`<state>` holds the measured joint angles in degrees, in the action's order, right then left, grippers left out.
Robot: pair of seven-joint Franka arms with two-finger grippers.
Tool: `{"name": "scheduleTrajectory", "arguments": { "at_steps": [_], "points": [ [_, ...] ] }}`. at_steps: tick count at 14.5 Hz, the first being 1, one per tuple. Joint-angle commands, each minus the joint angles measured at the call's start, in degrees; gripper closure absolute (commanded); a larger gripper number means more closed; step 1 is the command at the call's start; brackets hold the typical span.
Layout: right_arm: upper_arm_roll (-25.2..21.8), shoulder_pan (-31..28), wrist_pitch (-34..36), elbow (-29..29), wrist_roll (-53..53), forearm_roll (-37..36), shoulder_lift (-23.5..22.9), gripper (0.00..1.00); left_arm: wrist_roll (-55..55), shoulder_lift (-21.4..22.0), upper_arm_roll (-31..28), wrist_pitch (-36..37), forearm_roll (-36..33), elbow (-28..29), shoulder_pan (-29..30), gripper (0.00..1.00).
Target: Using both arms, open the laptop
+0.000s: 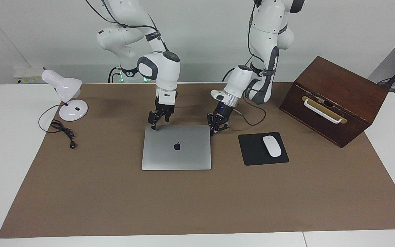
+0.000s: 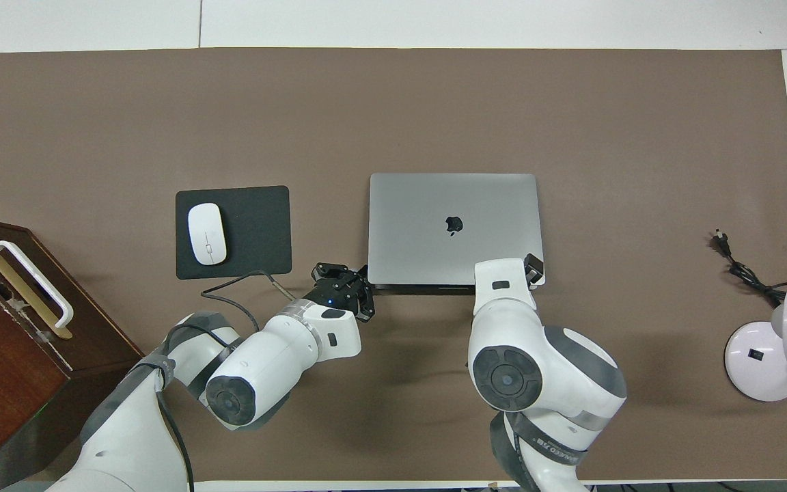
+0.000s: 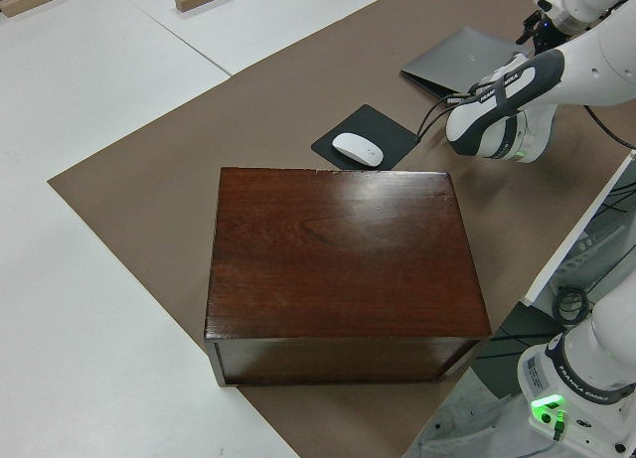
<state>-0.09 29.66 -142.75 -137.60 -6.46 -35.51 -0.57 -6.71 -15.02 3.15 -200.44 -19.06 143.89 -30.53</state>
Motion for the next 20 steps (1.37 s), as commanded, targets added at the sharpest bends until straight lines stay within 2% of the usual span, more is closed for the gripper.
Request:
{"name": "scheduleTrajectory", "arguments": {
  "at_steps": [1, 9, 12, 20],
  "points": [
    [0.1, -0.5, -1.0, 0.0, -1.9, -1.8, -0.4, 0.0, 0.0, 1.1, -0.3, -0.5, -0.7, 0.5, -0.5, 1.0],
    [0.1, -0.5, -1.1, 0.0, -1.9, -1.8, -0.5, 0.0, 0.0, 0.8, -0.3, -0.5, -0.4, 0.5, -2.3, 1.0],
    [0.1, -0.5, -1.1, 0.0, -1.9, -1.8, -0.4, 0.0, -0.1, 0.8, -0.4, -0.5, 1.7, 0.6, -4.2, 1.0],
    [0.1, -0.5, -1.1, 0.0, -1.8, -1.8, -0.4, 0.0, 0.1, 1.0, -0.5, -0.5, 1.8, 1.8, -4.4, 1.0]
  ]
}}
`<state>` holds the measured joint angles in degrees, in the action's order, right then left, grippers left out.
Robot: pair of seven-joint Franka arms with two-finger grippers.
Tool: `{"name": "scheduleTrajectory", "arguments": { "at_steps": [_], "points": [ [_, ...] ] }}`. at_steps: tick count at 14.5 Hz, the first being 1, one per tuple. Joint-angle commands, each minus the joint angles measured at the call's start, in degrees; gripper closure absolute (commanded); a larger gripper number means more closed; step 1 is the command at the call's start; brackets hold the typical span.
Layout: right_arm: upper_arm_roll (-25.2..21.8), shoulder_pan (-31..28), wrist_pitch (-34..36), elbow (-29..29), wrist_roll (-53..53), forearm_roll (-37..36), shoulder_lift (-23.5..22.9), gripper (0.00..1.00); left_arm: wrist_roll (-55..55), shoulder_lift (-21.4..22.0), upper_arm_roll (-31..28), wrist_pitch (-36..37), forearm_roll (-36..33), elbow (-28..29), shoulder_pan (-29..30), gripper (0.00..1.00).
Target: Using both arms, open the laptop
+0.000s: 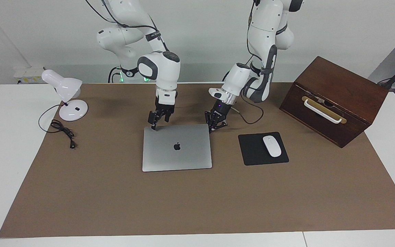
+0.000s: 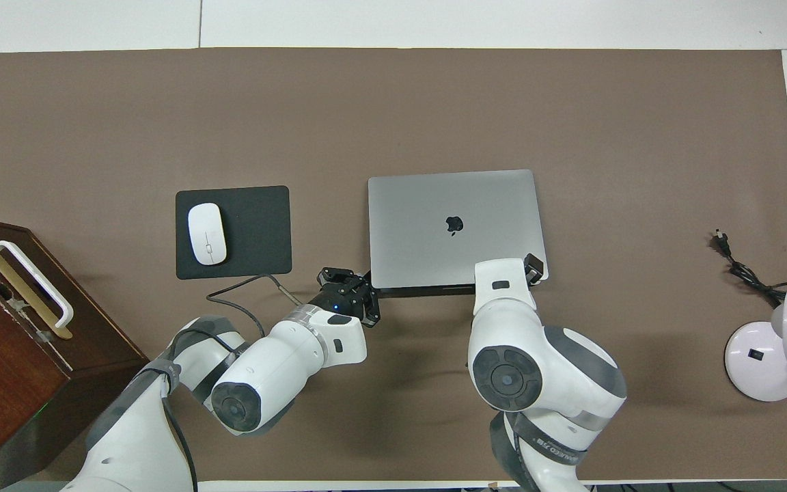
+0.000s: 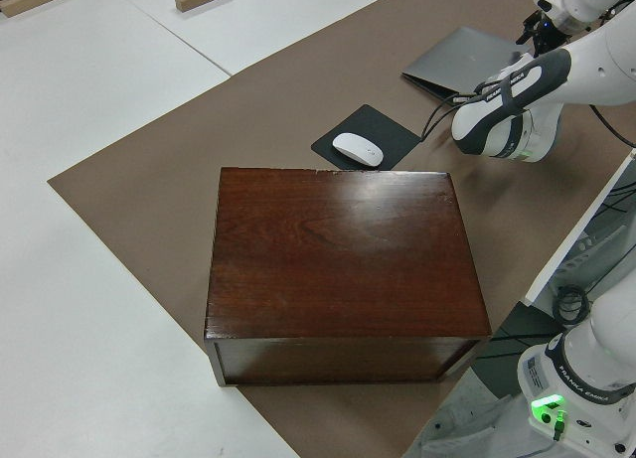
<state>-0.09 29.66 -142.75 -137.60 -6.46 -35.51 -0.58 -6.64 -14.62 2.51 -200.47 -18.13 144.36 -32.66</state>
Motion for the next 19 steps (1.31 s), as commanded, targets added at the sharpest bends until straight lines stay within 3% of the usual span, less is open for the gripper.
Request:
{"name": "scheduleTrajectory", "arguments": {
  "at_steps": [1, 19],
  "points": [
    [0.0, -0.5, -1.1, 0.0, -1.8, -1.8, -0.4, 0.0, 0.0, 0.6, 0.1, -0.5, 0.8, 1.6, -2.2, 1.0],
    [0.0, -0.5, -1.1, 0.0, -1.8, -1.8, -0.4, 0.0, -0.4, 2.8, 0.3, -0.5, 1.1, 3.4, -3.1, 1.0]
  ]
}}
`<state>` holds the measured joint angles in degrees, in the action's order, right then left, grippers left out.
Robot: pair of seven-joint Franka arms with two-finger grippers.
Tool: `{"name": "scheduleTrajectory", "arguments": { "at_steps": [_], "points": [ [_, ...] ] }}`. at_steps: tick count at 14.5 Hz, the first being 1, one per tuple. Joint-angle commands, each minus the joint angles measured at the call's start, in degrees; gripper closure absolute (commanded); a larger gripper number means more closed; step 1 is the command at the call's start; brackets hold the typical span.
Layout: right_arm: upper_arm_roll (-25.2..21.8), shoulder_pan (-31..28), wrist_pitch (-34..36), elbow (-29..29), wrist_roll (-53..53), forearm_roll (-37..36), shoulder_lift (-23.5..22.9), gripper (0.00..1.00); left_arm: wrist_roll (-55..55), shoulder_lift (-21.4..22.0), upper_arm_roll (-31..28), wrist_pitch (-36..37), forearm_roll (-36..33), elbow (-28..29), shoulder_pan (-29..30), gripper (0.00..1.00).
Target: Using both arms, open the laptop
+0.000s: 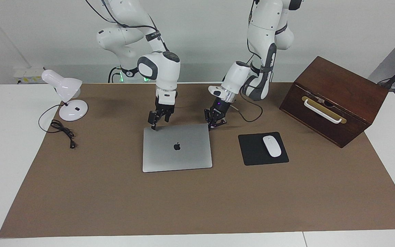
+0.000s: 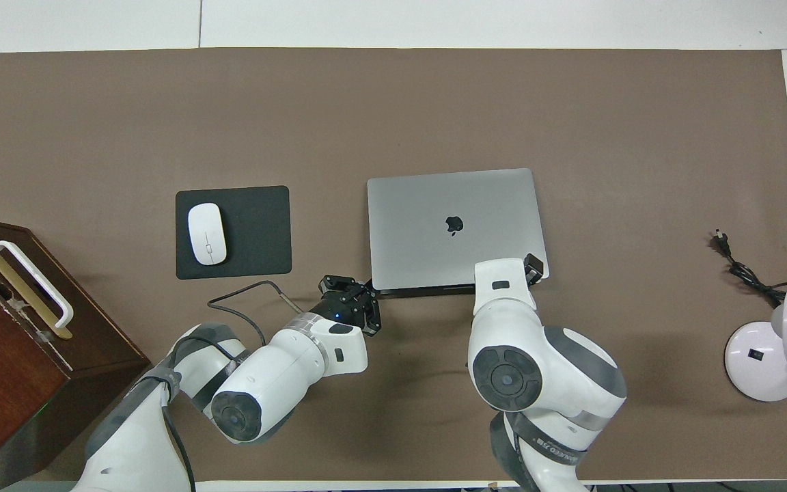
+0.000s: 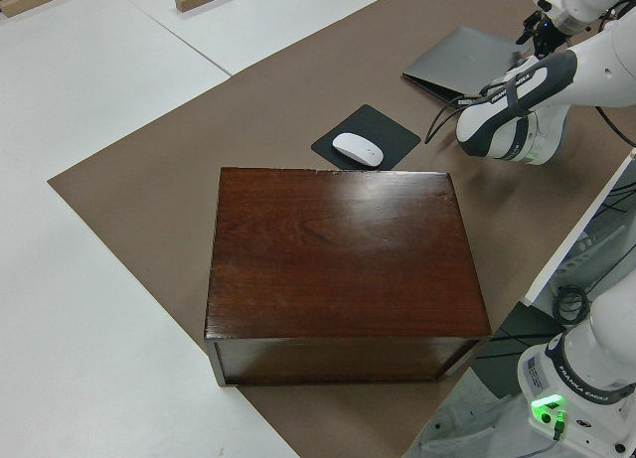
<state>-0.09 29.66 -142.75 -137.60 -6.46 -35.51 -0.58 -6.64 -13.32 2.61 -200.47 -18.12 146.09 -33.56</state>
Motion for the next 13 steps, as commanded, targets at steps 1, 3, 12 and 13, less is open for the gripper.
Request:
{"name": "scheduleTrajectory", "arguments": {
  "at_steps": [1, 3, 12, 13],
  "points": [
    [0.0, -0.5, -1.1, 0.0, -1.8, -1.8, -0.4, 0.0, -0.4, 1.8, 0.2, -0.4, 1.1, 2.1, -2.2, 1.0],
    [0.1, -0.5, -1.1, 0.0, -1.8, -1.8, -0.4, 0.0, -0.4, 3.5, 0.2, -0.4, 1.0, 3.5, -2.1, 1.0],
    [0.1, -0.5, -1.1, 0.0, -1.8, -1.8, -0.4, 0.0, -0.9, 1.6, 0.2, -0.4, 1.1, 1.1, -2.0, 1.0],
    [0.1, -0.5, -1.1, 0.0, -1.8, -1.8, -0.4, 0.0, -0.9, 0.8, 0.2, -0.4, 1.1, 0.4, -2.0, 1.0]
  ]
}}
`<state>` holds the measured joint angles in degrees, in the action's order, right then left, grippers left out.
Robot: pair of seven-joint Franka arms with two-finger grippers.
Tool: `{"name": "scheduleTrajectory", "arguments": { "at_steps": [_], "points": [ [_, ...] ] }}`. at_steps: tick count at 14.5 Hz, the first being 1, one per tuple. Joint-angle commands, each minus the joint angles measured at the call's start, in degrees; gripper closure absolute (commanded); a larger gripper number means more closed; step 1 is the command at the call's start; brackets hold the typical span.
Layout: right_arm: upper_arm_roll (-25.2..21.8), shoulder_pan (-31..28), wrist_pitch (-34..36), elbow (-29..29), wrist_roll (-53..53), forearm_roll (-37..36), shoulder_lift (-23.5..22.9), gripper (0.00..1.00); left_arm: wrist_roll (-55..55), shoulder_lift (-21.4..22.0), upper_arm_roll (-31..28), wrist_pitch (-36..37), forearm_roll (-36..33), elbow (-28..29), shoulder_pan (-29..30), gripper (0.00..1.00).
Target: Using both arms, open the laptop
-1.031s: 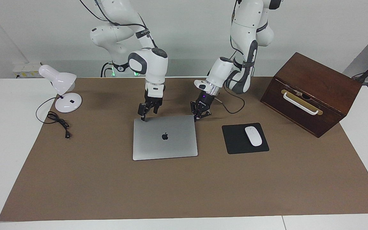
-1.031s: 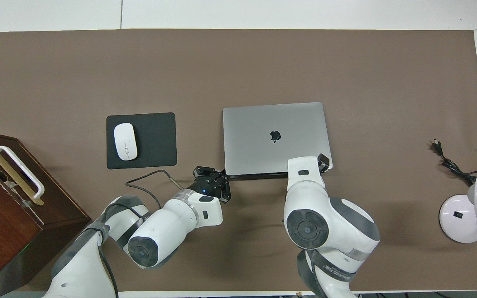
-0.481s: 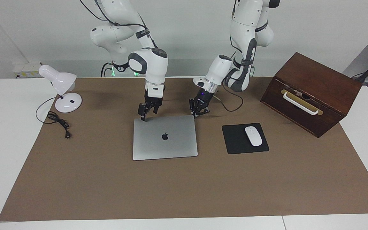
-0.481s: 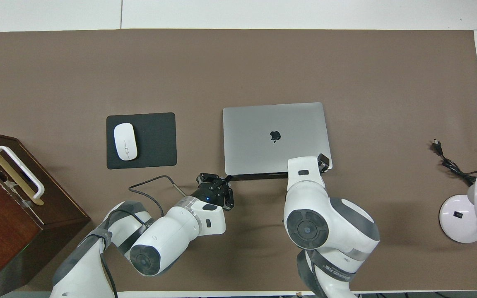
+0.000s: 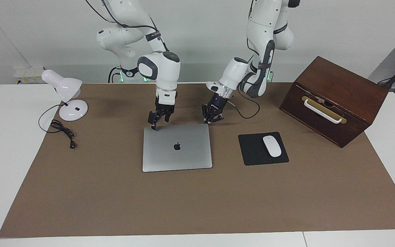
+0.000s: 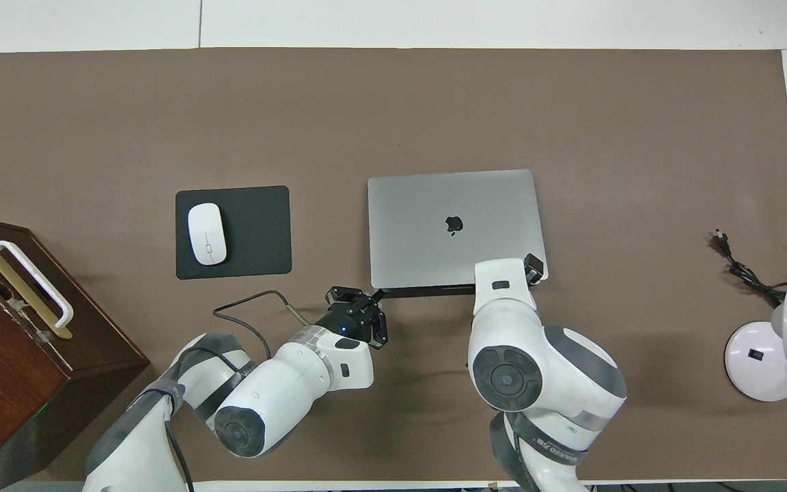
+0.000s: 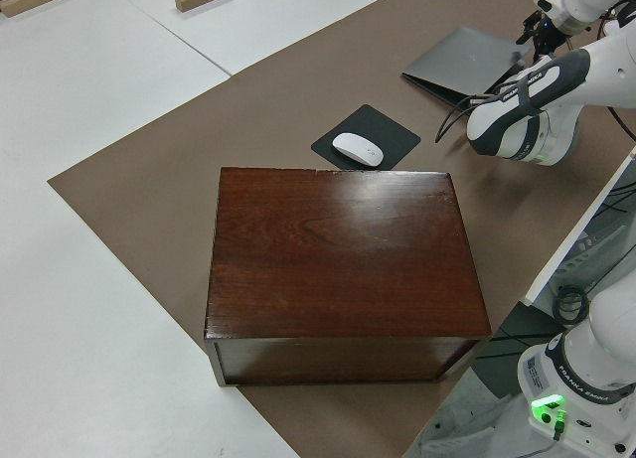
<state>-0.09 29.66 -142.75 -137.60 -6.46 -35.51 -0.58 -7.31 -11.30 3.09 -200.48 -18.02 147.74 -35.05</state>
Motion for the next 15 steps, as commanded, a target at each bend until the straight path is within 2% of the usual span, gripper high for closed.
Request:
{"name": "scheduleTrajectory", "arguments": {
  "at_steps": [1, 6, 15],
  "points": [
    [0.0, -0.5, -1.1, 0.0, -1.8, -1.8, -0.4, 0.0, -0.2, -1.5, -0.4, -0.3, 1.0, -1.7, -0.5, 1.0],
    [0.1, -0.6, -1.2, 0.0, -1.8, -1.8, -0.4, 0.0, -0.2, -3.8, -0.5, -0.4, 1.0, -3.7, 0.0, 1.0],
    [0.0, -0.7, -1.7, 0.0, -1.4, -1.8, -0.5, 0.0, -0.2, -4.8, -0.5, -0.4, 0.1, -4.5, 1.2, 1.0]
  ]
}}
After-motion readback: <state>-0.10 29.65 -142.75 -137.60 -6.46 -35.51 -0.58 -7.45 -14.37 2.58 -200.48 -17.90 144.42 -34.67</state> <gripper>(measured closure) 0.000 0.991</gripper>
